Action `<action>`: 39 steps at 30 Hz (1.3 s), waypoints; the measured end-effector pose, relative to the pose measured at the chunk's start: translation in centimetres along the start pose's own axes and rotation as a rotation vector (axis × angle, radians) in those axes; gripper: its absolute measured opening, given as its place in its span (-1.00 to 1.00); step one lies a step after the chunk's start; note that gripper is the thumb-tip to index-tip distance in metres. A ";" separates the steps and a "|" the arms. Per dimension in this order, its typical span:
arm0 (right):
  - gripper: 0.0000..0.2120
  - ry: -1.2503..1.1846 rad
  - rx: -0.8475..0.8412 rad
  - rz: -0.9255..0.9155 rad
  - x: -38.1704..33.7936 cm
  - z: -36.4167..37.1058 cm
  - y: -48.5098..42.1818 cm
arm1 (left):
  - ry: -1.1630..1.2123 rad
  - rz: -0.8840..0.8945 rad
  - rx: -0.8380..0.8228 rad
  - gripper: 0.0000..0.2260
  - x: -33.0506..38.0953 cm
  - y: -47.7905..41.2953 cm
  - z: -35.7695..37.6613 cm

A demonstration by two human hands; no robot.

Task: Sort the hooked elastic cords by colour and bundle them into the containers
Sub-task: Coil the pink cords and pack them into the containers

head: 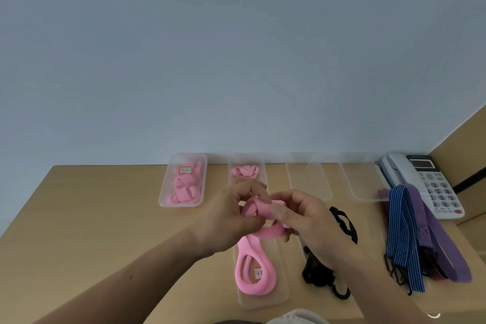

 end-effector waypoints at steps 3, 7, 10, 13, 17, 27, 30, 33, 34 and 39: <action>-0.64 -0.027 -0.010 -0.025 -0.4 0.1 0.1 | 0.012 0.007 -0.014 -0.68 0.1 -0.1 -0.1; -0.59 -0.035 0.016 -0.029 -0.4 -0.1 0.1 | 0.103 -0.079 -0.024 -0.64 0.0 -0.3 -0.9; -0.60 -0.046 0.055 -0.033 -0.2 -0.4 0.1 | 0.075 -0.097 -0.031 -0.71 -0.1 -0.3 -1.1; -0.59 -0.031 0.110 -0.036 -0.1 -0.7 -0.1 | 0.077 -0.055 -0.012 -0.80 -0.3 -0.2 -1.0; -0.68 -0.091 0.191 -0.021 0.4 -1.0 -0.4 | 0.075 0.038 0.084 -0.89 -0.5 -0.4 -0.9; -0.74 -0.169 0.218 -0.040 0.6 -1.0 -0.4 | -0.002 0.147 0.069 -0.85 -0.8 0.0 -0.7; -0.64 -0.153 0.217 -0.053 0.8 -0.9 -0.3 | 0.009 0.137 0.103 -0.92 -1.2 0.1 -0.8; -0.72 -0.138 0.206 -0.067 0.9 -0.9 -0.4 | -0.004 0.115 0.118 -0.92 -1.5 0.0 -0.8; -0.71 -0.133 0.197 -0.066 0.9 -0.9 -0.4 | -0.010 0.098 0.109 -0.91 -1.4 0.0 -0.8; -0.73 -0.056 0.089 -0.048 1.0 -0.3 -0.3 | 0.052 -0.134 -0.002 -0.50 -1.4 -0.2 -1.1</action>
Point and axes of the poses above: each hand's wrist, its own y-axis away from the middle knuckle, its own z-axis out of the palm, x = y × z, the point moved 2 cm from there along -y, towards the middle knuckle, and after that the axes turned 3 degrees about z, right-handed, at the moved point
